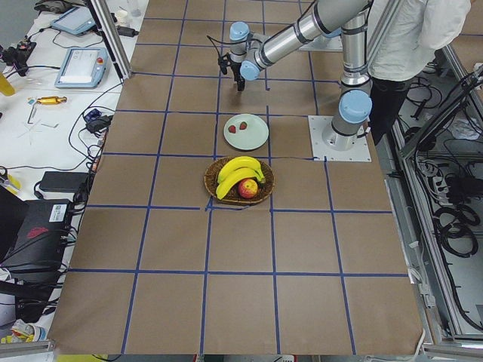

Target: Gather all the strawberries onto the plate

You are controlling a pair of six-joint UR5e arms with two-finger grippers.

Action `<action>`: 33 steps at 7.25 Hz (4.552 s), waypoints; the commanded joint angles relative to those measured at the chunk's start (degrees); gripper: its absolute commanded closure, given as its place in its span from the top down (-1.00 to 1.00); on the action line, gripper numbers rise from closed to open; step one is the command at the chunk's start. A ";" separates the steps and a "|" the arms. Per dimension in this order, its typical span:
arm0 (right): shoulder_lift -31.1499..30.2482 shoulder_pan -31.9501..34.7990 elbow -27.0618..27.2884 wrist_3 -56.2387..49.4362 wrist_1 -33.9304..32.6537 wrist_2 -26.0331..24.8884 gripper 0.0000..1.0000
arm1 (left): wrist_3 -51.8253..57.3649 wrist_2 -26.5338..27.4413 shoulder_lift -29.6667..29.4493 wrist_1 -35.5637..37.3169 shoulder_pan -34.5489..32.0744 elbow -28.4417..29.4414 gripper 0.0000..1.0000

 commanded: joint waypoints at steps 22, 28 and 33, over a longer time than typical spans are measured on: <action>-0.14 0.00 0.00 0.00 -0.33 -0.02 1.00 | 38.97 5.30 17.09 -42.36 21.32 19.96 1.00; -1.36 0.35 -1.05 -0.18 0.72 -0.81 1.00 | 39.31 5.12 16.74 -45.24 21.14 31.87 1.00; -1.55 0.44 -2.11 3.22 -4.26 -0.37 1.00 | 39.05 4.68 17.18 -43.13 20.44 30.57 1.00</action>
